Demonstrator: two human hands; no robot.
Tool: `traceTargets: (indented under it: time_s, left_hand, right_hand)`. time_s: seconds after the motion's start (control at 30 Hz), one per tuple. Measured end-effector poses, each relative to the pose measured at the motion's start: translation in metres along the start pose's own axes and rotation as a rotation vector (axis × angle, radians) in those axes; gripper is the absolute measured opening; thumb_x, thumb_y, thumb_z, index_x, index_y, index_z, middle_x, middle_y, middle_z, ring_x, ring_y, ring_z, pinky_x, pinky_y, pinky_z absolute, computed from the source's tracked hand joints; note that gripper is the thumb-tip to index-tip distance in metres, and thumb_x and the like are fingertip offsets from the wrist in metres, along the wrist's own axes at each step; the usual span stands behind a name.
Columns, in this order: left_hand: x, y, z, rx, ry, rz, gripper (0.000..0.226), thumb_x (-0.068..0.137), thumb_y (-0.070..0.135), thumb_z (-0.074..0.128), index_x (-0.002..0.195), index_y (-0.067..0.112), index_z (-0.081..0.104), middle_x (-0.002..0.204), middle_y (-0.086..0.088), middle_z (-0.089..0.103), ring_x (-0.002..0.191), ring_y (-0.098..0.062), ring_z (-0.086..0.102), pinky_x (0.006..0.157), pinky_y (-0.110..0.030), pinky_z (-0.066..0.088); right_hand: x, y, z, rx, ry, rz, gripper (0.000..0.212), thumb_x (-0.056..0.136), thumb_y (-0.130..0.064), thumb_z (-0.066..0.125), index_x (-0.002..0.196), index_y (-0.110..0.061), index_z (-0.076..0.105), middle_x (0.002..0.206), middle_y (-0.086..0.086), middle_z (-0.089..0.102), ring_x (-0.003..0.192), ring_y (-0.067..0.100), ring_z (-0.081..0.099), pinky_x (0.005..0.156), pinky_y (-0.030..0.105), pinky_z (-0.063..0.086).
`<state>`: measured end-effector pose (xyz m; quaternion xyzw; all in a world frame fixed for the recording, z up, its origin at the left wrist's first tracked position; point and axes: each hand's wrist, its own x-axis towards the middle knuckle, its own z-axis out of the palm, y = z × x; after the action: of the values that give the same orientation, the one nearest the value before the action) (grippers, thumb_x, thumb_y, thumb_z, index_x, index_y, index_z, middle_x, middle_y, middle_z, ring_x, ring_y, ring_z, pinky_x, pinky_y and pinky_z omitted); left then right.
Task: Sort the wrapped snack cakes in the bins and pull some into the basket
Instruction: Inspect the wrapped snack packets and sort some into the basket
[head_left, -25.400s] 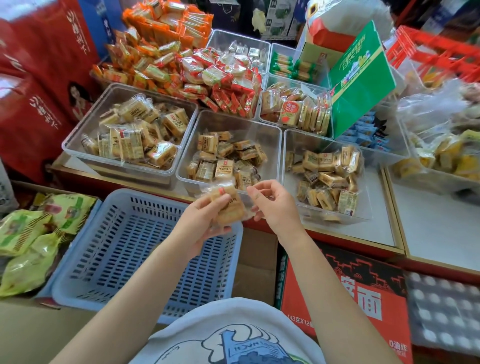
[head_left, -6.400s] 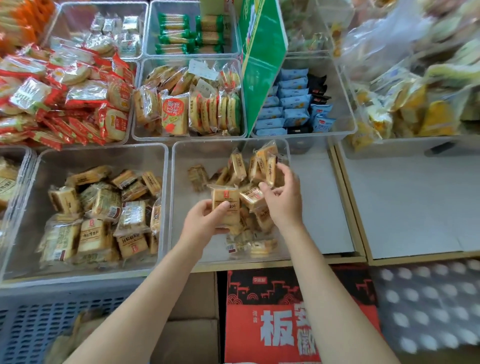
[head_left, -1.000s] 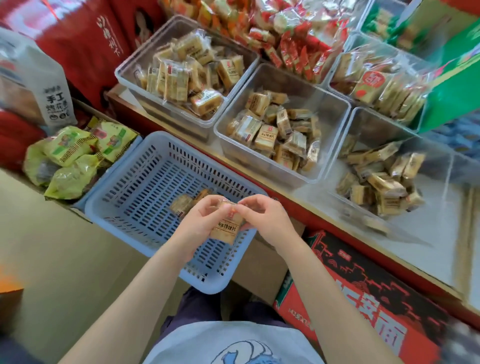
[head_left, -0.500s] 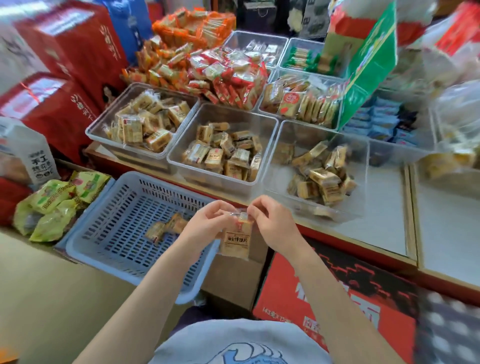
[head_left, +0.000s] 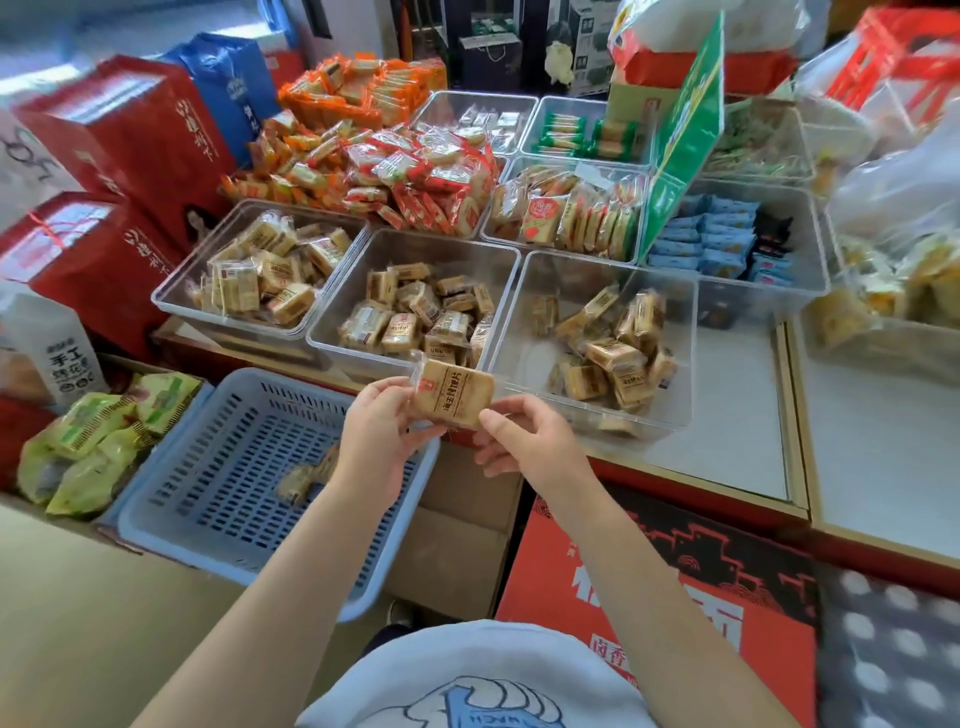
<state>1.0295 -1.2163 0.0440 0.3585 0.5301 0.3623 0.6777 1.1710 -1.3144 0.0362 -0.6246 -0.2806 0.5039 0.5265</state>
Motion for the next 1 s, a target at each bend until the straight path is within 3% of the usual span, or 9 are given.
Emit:
traceTargets:
  time_s: [0.13,0.23,0.4,0.57,0.67,0.77,0.83,0.93,1.0]
  left_hand:
    - [-0.003,0.001,0.004,0.073,-0.105,-0.003,0.034,0.099,-0.002,0.039,0.119,0.014,0.060,0.111,-0.017,0.072,0.093,-0.023,0.076,0.062,-0.033,0.061]
    - [-0.008,0.004,0.005,0.143,-0.200,0.032,0.047,0.097,-0.006,0.043,0.130,0.022,0.059,0.116,-0.014,0.071,0.099,-0.027,0.075,0.065,-0.034,0.062]
    - [-0.012,0.004,0.014,0.158,-0.185,-0.004,0.032,0.104,0.001,0.040,0.122,0.013,0.064,0.116,-0.020,0.071,0.096,-0.027,0.074,0.061,-0.033,0.061]
    - [-0.004,0.000,0.011,0.208,-0.176,0.002,0.027,0.105,0.010,0.051,0.126,0.016,0.067,0.110,-0.013,0.077,0.097,-0.027,0.076,0.066,-0.033,0.062]
    - [-0.001,-0.002,0.014,0.211,-0.179,-0.018,0.029,0.102,0.004,0.057,0.125,0.019,0.066,0.111,-0.013,0.076,0.096,-0.027,0.077,0.064,-0.031,0.062]
    - [0.001,-0.001,0.017,0.290,-0.270,-0.015,0.041,0.097,-0.004,0.059,0.129,0.022,0.062,0.107,-0.012,0.077,0.096,-0.026,0.077,0.066,-0.031,0.062]
    - [0.006,0.004,0.015,0.504,-0.331,0.055,0.049,0.095,-0.004,0.058,0.129,0.031,0.061,0.112,-0.004,0.077,0.101,-0.018,0.075,0.077,-0.035,0.063]
    - [0.013,0.020,0.016,0.651,-0.386,0.166,0.047,0.094,0.009,0.061,0.127,0.042,0.064,0.121,0.010,0.072,0.112,-0.006,0.067,0.094,-0.031,0.055]
    - [0.011,0.027,0.026,0.641,-0.503,0.163,0.037,0.096,0.019,0.068,0.128,0.038,0.066,0.118,0.009,0.074,0.109,-0.005,0.069,0.090,-0.024,0.054]
  right_hand:
    - [0.008,-0.007,-0.005,0.039,0.046,-0.041,0.016,0.105,-0.019,0.054,0.114,-0.008,0.060,0.103,0.013,0.070,0.077,0.018,0.069,0.071,0.036,0.060]
    - [0.012,-0.009,-0.013,0.008,0.090,-0.070,0.013,0.106,-0.018,0.051,0.112,-0.012,0.061,0.101,0.004,0.070,0.077,0.009,0.068,0.071,0.032,0.061]
    - [0.017,-0.009,-0.020,-0.057,0.116,-0.079,0.014,0.106,-0.024,0.053,0.106,-0.014,0.062,0.106,0.007,0.069,0.090,0.009,0.064,0.074,0.023,0.056]
    - [0.020,-0.010,-0.028,-0.131,0.179,-0.140,0.015,0.105,-0.021,0.055,0.096,-0.014,0.063,0.090,0.007,0.067,0.072,0.003,0.057,0.069,0.019,0.051]
    - [0.022,-0.014,-0.033,-0.161,0.231,-0.207,0.014,0.105,-0.016,0.055,0.092,-0.016,0.060,0.089,0.006,0.066,0.068,0.001,0.055,0.065,0.016,0.050]
    - [0.024,-0.016,-0.036,-0.215,0.259,-0.266,0.016,0.104,-0.015,0.055,0.089,-0.018,0.058,0.090,0.011,0.066,0.071,0.008,0.056,0.069,0.027,0.053]
    - [0.026,-0.016,-0.042,-0.303,0.235,-0.315,0.016,0.103,-0.014,0.057,0.088,-0.021,0.058,0.088,0.006,0.065,0.074,0.007,0.056,0.068,0.022,0.051]
    - [0.029,-0.017,-0.049,-0.459,0.155,-0.393,0.016,0.100,-0.011,0.062,0.087,-0.020,0.061,0.084,-0.002,0.062,0.077,0.009,0.053,0.070,0.018,0.043]
    - [0.031,-0.018,-0.050,-0.492,0.112,-0.438,0.012,0.098,-0.010,0.064,0.089,-0.016,0.063,0.084,-0.005,0.061,0.078,0.009,0.054,0.071,0.020,0.044]
